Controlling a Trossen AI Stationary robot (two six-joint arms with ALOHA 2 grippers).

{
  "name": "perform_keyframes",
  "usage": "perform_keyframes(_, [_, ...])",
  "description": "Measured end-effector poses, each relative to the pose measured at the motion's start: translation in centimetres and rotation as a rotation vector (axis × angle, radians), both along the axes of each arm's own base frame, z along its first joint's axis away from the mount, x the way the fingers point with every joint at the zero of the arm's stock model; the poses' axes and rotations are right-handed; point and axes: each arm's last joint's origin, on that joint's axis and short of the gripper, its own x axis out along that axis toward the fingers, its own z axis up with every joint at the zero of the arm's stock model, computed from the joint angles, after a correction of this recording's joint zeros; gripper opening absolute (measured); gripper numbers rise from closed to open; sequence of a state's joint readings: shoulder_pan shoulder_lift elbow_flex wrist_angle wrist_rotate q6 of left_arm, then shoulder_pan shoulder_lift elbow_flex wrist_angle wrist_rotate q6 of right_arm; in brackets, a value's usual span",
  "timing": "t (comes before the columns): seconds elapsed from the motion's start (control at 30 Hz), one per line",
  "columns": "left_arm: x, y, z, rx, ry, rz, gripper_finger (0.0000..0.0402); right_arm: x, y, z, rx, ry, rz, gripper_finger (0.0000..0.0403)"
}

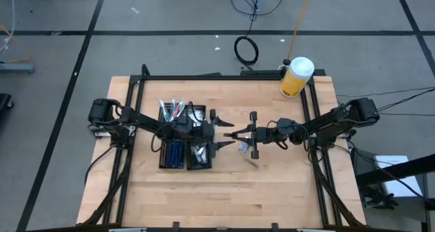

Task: Pick & Place Travel size toiletries
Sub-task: Put the nail cutter into the bottom right black bin

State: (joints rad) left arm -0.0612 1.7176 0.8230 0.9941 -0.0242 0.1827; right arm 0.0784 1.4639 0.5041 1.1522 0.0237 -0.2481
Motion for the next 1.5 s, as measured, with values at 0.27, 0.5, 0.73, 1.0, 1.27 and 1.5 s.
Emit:
perform_keyframes(0.27, [0.0,-0.3,0.0,0.062,-0.008,-0.012,0.0181,0.0,0.0,0.0,0.0,-0.003,0.0,0.0047])
perform_keyframes(0.5, [0.0,-0.1,0.1,0.073,-0.013,-0.056,0.0031,0.0,0.0,0.0,0.009,-0.002,0.0,0.0047])
perform_keyframes(0.73, [-0.2,0.6,0.6,-0.034,-0.002,-0.055,0.0042,0.0,-0.4,-1.6,0.117,0.16,-0.125,0.0143])
perform_keyframes(1.0, [-3.3,0.9,2.7,-0.321,0.291,-0.032,0.0033,-1.2,-1.1,-2.5,0.09,0.381,-0.269,0.0275])
perform_keyframes(1.27, [-7.3,-0.6,-0.2,-0.572,0.741,0.117,0.0033,-2.2,-2.4,-1.4,0.166,0.392,-0.324,0.0287])
perform_keyframes(1.5, [-9.5,-2.1,-4.8,-0.806,0.757,0.126,0.0033,-2.3,-2.5,-1.6,0.164,0.42,-0.33,0.0273])
